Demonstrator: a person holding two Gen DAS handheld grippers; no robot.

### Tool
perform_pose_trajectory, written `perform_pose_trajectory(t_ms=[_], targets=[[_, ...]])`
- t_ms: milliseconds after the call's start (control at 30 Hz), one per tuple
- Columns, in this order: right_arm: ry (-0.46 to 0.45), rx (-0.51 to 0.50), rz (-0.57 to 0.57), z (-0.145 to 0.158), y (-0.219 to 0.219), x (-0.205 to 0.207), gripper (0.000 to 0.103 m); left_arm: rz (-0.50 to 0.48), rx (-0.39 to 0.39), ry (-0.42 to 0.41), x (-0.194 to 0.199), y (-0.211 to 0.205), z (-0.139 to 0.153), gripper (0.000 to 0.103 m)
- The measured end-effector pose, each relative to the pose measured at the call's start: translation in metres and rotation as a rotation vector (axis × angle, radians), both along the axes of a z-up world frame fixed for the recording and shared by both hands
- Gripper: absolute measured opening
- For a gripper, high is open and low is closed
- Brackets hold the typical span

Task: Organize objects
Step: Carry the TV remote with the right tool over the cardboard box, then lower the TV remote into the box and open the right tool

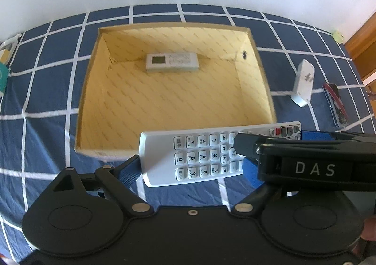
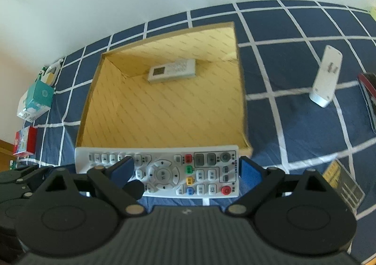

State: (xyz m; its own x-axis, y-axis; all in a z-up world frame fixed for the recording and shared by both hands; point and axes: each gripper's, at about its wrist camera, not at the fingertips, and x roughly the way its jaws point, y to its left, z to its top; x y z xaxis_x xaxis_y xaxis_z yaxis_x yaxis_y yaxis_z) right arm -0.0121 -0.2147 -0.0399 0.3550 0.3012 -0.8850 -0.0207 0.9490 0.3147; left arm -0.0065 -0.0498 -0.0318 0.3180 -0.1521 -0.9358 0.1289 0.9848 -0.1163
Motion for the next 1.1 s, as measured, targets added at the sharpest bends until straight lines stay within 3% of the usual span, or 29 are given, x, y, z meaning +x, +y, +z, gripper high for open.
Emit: perform_pose_trajectory(t_ms=[300, 667, 1100], targets=[[0.031, -0.014, 0.012, -0.018, 0.032, 0.061, 0.095, 0.014, -0.015, 0.04, 0.062, 0.033, -0.024, 0.091], [0.102, -0.021, 0.025, -0.07, 0.058, 0.14, 0.095, 0.012, -0.016, 0.112, 0.137, 0.051, -0.074, 0.091], [0.181, -0.038, 0.009, -0.121, 0.056, 0.186, 0.095, -0.018, -0.029, 0.189, 0.184, 0.049, -0.123, 0.091]])
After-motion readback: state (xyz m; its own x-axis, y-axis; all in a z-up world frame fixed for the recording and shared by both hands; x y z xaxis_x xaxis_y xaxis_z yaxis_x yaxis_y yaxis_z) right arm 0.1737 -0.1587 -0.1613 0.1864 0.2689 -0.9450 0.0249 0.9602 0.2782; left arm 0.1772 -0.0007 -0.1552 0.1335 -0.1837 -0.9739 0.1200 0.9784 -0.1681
